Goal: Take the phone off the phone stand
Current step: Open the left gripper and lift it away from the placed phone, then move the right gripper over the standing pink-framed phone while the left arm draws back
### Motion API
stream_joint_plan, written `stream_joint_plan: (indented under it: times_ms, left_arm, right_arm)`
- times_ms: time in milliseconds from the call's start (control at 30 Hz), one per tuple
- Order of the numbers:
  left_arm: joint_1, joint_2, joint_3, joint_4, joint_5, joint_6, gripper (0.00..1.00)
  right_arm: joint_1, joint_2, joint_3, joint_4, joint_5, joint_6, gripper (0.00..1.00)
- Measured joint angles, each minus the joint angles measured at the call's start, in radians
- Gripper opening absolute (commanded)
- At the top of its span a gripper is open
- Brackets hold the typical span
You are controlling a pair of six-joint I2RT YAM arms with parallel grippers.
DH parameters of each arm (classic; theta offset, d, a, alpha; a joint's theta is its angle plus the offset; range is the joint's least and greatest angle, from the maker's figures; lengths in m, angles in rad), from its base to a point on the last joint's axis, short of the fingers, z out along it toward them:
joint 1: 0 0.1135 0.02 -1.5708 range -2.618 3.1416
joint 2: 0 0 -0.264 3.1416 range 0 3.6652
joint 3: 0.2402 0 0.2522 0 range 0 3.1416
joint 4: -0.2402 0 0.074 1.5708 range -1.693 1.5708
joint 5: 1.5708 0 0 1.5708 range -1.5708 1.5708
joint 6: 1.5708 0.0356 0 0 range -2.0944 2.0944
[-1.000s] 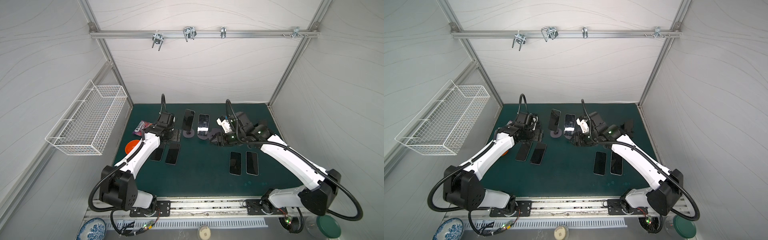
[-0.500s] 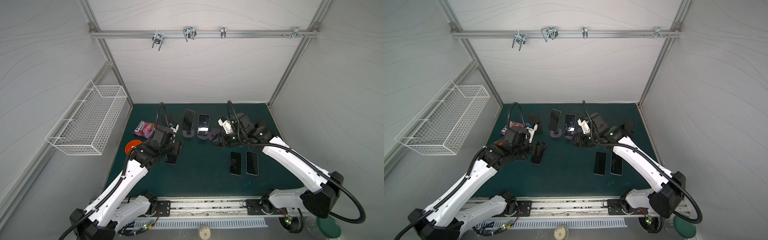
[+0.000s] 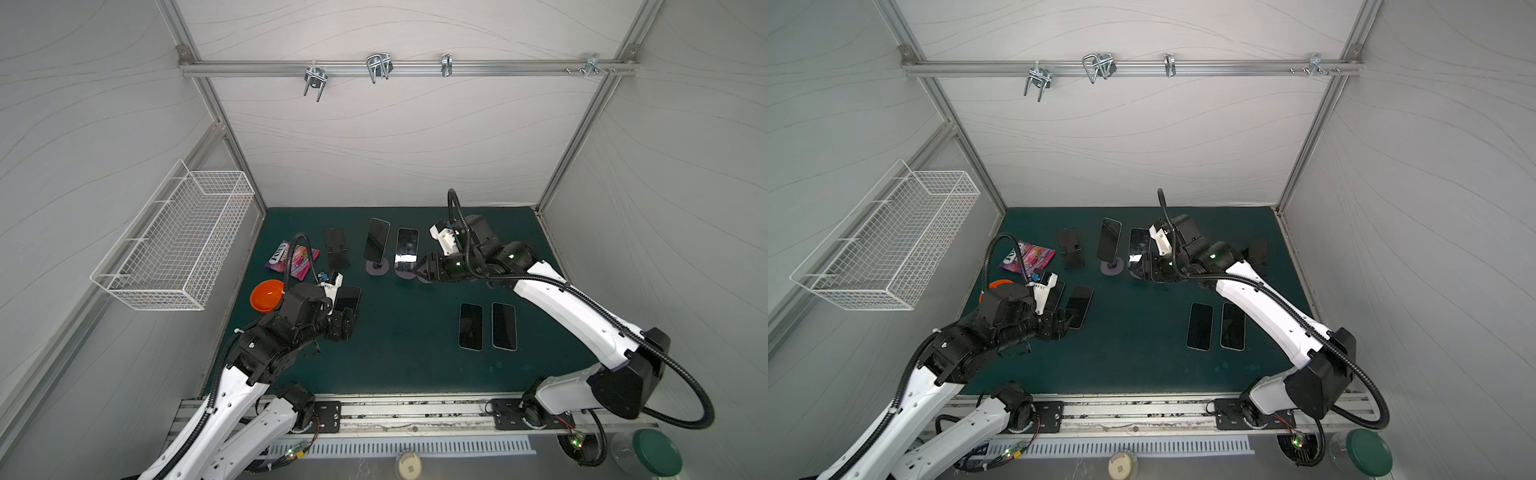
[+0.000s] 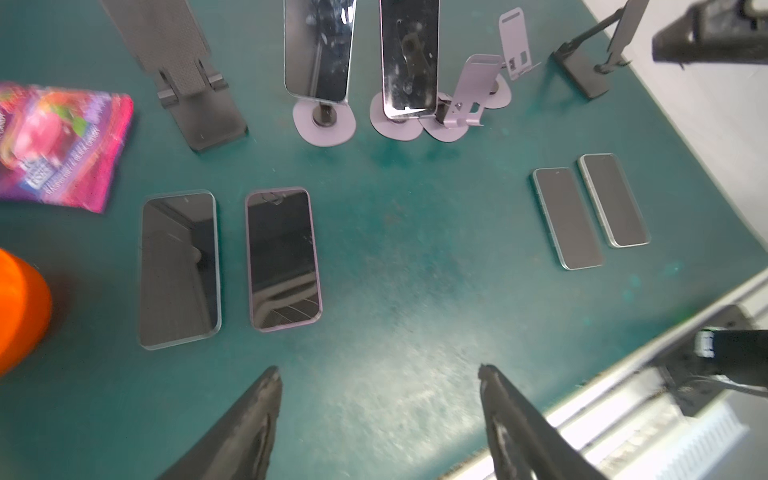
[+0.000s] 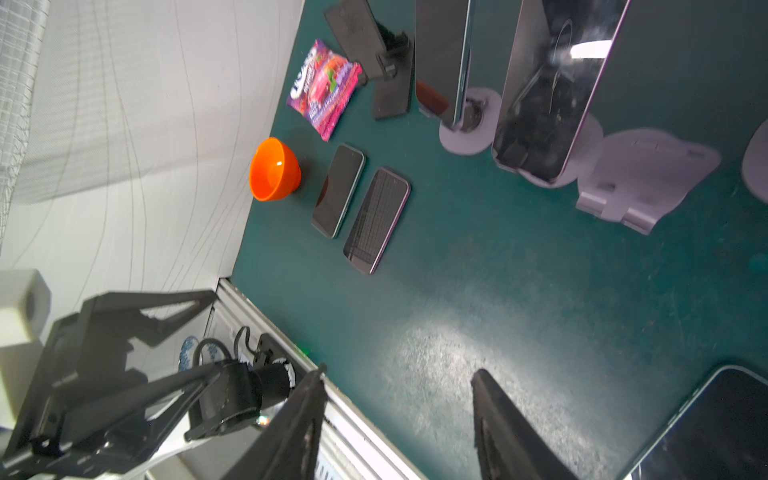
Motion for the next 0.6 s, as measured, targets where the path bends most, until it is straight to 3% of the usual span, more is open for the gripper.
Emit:
stream_joint_plan:
  times_ms: [600]
  left_arm:
    - [-0.011, -0.013, -0.05, -0.018, 0.029, -0.164, 0.76]
  right_arm:
    - [0.0, 0.058, 0.087, 0.031, 0.052, -0.046, 0.59]
